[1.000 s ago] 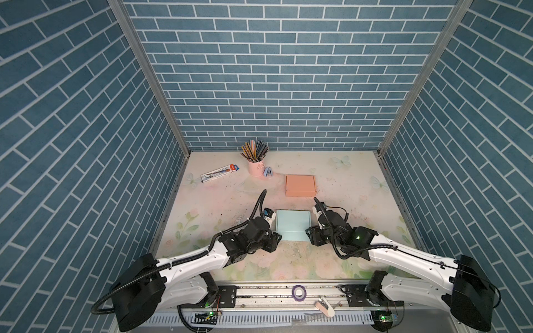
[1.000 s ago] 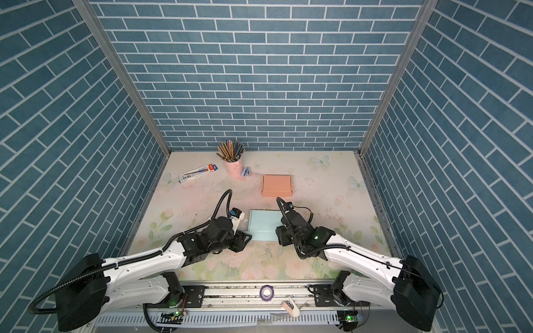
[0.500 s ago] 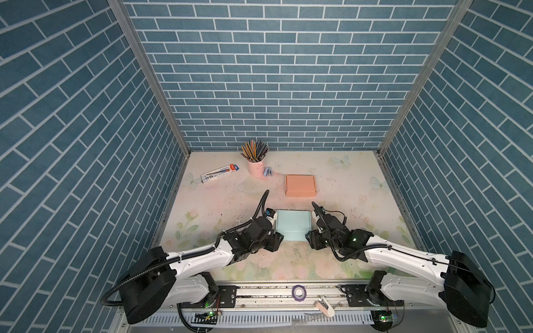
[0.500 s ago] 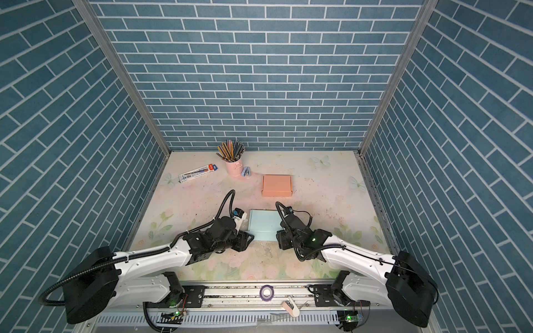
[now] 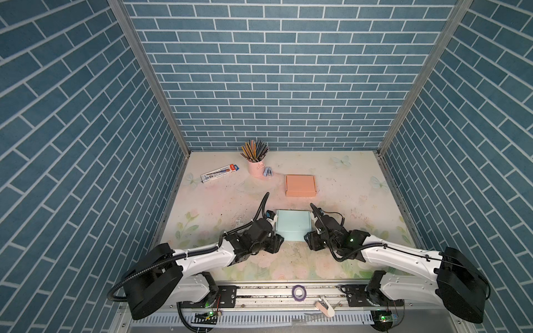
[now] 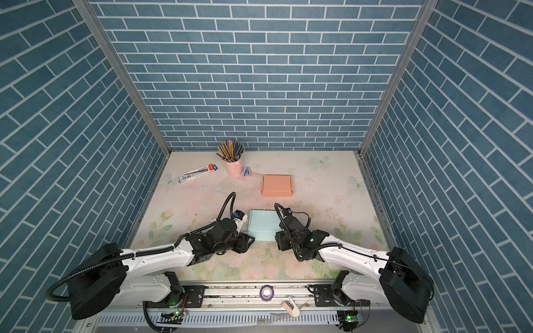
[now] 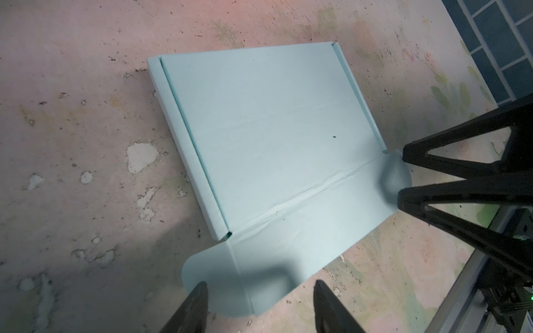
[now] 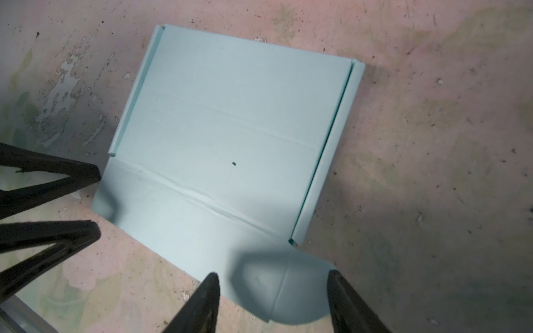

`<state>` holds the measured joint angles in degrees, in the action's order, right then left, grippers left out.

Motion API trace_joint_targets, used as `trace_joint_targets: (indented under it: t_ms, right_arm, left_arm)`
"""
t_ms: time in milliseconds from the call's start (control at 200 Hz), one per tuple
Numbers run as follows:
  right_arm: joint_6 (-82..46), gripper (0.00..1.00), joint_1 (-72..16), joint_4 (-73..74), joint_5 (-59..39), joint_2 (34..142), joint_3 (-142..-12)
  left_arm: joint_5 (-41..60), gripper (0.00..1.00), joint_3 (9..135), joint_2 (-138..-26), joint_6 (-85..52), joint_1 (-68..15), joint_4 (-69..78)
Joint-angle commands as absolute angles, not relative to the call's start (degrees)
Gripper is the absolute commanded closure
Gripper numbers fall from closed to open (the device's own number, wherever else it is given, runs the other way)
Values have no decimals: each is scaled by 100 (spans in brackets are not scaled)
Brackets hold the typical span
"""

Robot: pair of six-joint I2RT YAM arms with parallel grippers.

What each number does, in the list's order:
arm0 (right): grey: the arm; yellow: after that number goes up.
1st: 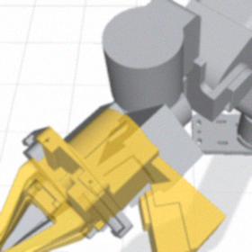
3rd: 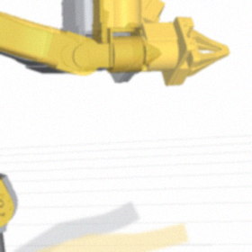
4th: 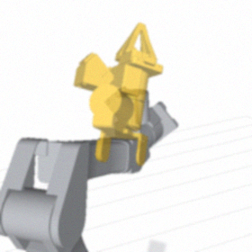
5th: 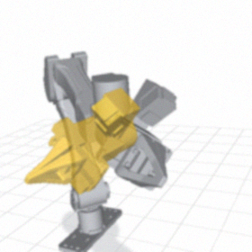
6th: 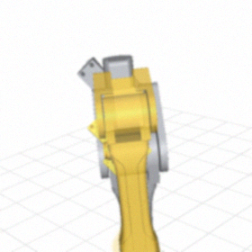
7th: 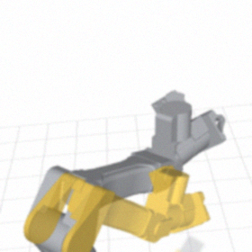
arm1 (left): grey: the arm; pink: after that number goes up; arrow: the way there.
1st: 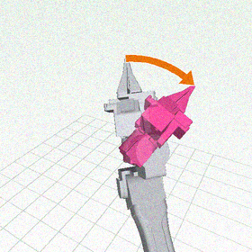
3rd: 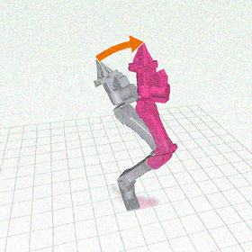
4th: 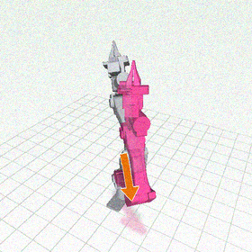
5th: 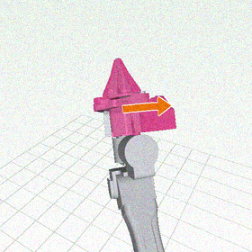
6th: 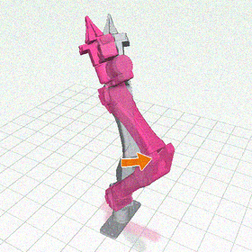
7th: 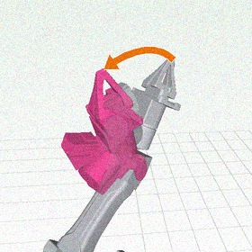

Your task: Fold the paper box

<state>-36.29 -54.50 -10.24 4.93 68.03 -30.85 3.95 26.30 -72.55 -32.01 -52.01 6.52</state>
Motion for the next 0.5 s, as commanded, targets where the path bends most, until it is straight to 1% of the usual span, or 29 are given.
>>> trace_joint_targets:
  t_ms: [0,495]
  right_arm:
    - [-3929,39,-5487,-908,431,6923,-3014]
    - [-4098,39,-5484,-493,225,7119,-2997]
  left_arm:
    - [437,41,2537,-7357,-3313,-5221,884]
    - [648,41,2474,-7627,-3501,-5262,1340]
